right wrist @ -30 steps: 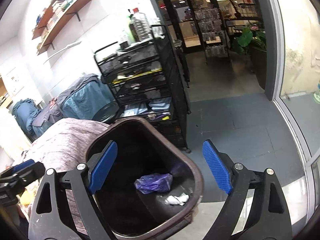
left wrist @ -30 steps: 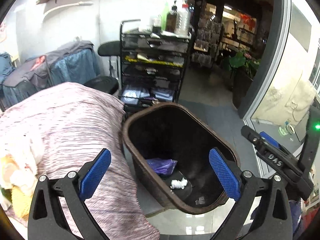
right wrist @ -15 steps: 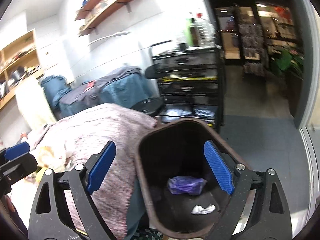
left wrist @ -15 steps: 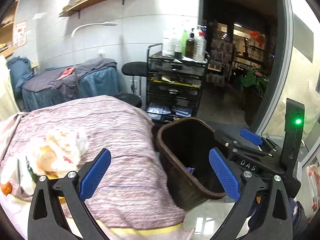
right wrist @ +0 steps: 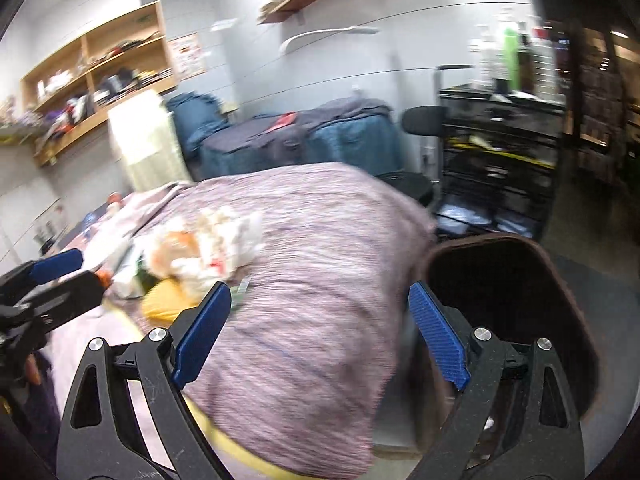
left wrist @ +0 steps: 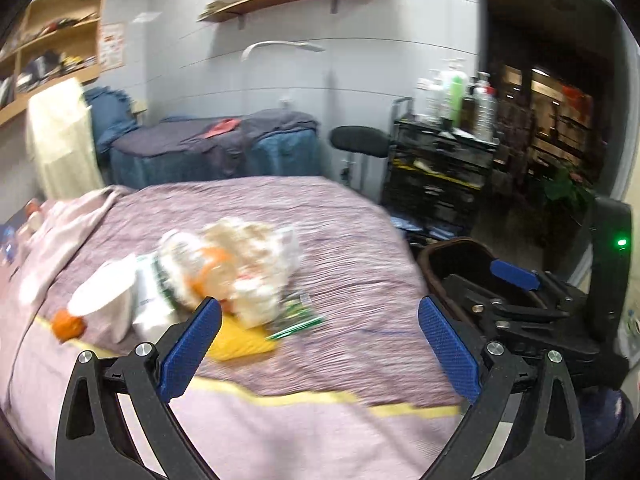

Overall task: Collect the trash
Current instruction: 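Move both tools back over the trash pile on the bed, then grasp the orange with the left tool while the right tool grasps the white mask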

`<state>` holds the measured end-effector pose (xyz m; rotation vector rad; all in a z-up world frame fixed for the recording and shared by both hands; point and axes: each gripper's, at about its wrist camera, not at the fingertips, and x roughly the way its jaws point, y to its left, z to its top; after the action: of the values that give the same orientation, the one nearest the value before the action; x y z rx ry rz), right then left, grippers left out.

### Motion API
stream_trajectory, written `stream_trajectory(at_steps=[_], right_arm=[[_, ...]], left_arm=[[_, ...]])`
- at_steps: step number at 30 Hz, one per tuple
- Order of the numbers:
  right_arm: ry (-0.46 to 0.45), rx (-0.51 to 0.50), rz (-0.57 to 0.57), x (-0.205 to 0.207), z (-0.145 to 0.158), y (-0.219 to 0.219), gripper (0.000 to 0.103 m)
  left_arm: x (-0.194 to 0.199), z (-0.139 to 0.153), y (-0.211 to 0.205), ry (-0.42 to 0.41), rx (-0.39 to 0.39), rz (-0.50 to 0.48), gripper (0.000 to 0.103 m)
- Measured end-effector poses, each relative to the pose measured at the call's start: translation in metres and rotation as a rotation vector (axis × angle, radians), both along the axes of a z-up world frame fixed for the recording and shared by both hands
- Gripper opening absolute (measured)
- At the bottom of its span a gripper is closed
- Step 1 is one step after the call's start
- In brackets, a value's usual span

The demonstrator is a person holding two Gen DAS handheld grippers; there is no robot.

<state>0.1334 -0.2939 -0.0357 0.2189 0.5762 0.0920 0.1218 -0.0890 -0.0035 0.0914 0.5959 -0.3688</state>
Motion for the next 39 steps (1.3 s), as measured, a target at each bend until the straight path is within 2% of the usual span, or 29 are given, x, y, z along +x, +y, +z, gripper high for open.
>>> stream_trajectory(at_steps=[10, 18, 22, 29, 32, 37, 39], right_arm=[[0.045, -0.026, 0.215, 0.031, 0.007, 0.074, 0.089], [0.074, -0.033, 0.411, 0.054, 0.011, 0.140, 0.089], [0.098, -0.019, 0.528, 0.070, 0.011, 0.177, 0.089], [0.145, 0.042, 0.598, 0.110, 0.014, 0.225, 0.089], [0.170, 0.064, 0.602, 0.129, 0.014, 0.244, 0.089], [0.238, 0.064, 0.578, 0.159, -0.002, 0.272, 0.078], [0.259, 0.086, 0.566, 0.168, -0.007, 0.275, 0.065]], left_arm=[[0.024, -0.019, 0.118, 0.053, 0.007, 0.238, 0.097], [0.055, -0.038, 0.223, 0.127, 0.008, 0.417, 0.097], [0.075, -0.054, 0.253, 0.180, 0.041, 0.445, 0.097], [0.108, -0.074, 0.278, 0.274, 0.023, 0.421, 0.096], [0.122, -0.077, 0.279, 0.294, 0.042, 0.405, 0.096], [0.144, -0.086, 0.276, 0.328, 0.063, 0.380, 0.096], [0.151, -0.089, 0.278, 0.333, 0.075, 0.384, 0.092]])
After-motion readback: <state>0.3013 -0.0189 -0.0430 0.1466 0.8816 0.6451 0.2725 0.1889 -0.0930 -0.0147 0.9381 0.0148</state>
